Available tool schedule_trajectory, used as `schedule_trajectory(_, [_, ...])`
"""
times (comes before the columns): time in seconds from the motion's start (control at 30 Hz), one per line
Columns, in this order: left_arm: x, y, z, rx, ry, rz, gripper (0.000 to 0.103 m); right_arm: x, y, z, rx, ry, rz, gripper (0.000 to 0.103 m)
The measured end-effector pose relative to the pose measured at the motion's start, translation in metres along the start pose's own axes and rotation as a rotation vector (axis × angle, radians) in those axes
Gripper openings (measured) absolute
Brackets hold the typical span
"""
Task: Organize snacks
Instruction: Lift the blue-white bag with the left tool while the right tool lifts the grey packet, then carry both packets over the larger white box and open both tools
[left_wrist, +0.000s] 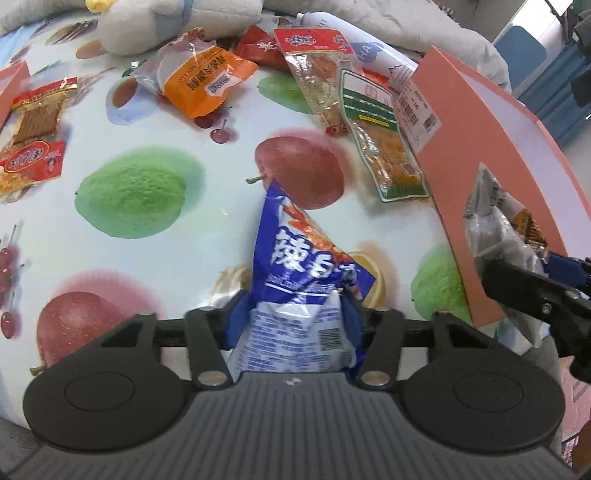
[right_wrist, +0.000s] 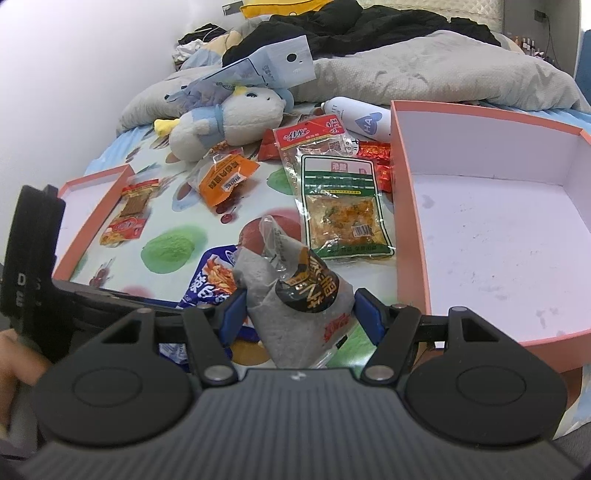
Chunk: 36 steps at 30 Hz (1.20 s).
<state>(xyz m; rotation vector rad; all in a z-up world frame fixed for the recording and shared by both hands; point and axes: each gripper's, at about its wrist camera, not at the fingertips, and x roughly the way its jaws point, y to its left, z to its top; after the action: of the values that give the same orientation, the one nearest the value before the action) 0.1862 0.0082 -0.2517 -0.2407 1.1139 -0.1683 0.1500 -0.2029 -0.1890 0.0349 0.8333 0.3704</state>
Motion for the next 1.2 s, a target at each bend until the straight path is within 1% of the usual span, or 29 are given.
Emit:
schedule_trajectory(0.1, [-0.005, -0.005, 0.002, 0.006, -0.008, 0.021, 0.051, 0.000, -0.001, 0.001, 0.010, 0.001, 0.004, 0.067])
schedule_trajectory(0.2, [-0.014, -0.006, 0.003, -0.012, -0.020, 0.034, 0.050, -0.001, -0.001, 0.004, 0.018, -0.004, 0.009, 0.067])
schedule_trajectory(0.37, [-0.039, -0.011, 0.011, -0.040, -0.061, 0.033, 0.050, -0.010, -0.003, 0.014, 0.018, -0.025, 0.016, 0.067])
schedule_trajectory(0.57, [-0.067, -0.018, 0.029, -0.067, -0.105, 0.027, 0.050, -0.026, -0.009, 0.033, 0.035, -0.065, 0.015, 0.067])
schedule_trajectory(0.73, [-0.096, -0.032, 0.050, -0.072, -0.163, 0.008, 0.050, -0.044, -0.013, 0.054, 0.028, -0.122, 0.004, 0.067])
schedule_trajectory(1.0, [-0.148, -0.068, 0.081, -0.028, -0.284, -0.008, 0.050, -0.076, -0.024, 0.085, 0.023, -0.217, -0.019, 0.067])
schedule_trajectory(1.2, [-0.176, -0.099, 0.102, 0.007, -0.361, -0.055, 0.050, -0.101, -0.038, 0.105, 0.015, -0.296, -0.049, 0.067])
